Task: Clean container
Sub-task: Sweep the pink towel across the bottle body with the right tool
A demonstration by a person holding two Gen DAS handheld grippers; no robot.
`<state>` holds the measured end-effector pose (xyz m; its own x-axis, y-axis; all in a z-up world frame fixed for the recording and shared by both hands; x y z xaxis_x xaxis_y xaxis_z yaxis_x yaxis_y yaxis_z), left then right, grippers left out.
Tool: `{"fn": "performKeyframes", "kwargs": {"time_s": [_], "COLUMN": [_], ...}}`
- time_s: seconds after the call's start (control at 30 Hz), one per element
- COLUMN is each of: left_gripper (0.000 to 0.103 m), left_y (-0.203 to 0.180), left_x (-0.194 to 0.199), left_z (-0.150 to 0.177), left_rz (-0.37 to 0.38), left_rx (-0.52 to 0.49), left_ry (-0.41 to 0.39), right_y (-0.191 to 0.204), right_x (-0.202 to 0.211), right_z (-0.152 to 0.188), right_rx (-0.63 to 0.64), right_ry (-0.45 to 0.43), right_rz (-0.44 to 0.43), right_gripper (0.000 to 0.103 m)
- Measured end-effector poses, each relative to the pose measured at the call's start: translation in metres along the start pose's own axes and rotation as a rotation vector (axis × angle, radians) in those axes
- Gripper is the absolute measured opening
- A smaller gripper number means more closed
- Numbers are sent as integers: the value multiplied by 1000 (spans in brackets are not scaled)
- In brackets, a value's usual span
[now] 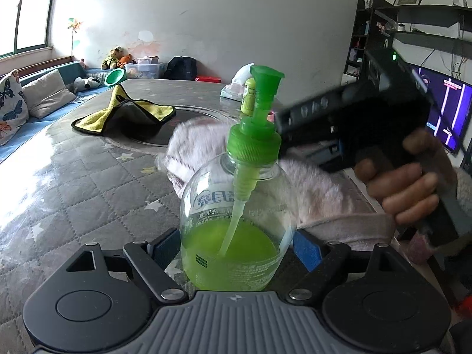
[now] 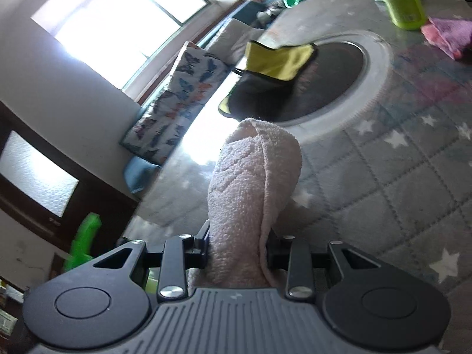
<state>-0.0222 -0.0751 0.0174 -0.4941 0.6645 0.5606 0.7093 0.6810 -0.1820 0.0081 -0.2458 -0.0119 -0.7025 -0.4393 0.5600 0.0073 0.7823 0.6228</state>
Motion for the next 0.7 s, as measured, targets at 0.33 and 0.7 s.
{"fn": "performKeyframes", "kwargs": {"time_s": [0.33, 0.7], "left_gripper": [87, 87], "left_y": [-6, -12], "left_x": [5, 8], "left_z": [0, -1], "left_rz": [-64, -153], "left_rx": [99, 188], "left_ry": [14, 13], "right_y": [-22, -15], "right_x": [-3, 6], "right_z": [27, 40], "right_rx": [-31, -17], "right_ry": [27, 13], "right_rz": [53, 80], "right_gripper": [32, 32]}}
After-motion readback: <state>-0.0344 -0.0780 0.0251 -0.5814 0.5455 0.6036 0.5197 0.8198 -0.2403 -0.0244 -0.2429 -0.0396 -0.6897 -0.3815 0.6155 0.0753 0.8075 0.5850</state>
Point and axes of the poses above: each gripper's, at about its wrist camera, not at the fingertips, and x roughly against the way its jaws point, y to its left, z to its underside, the point moved 3 cm from there along -x, roughly the way its jaws point, and after that the axes turned 3 degrees about x, right-handed, at the moved point
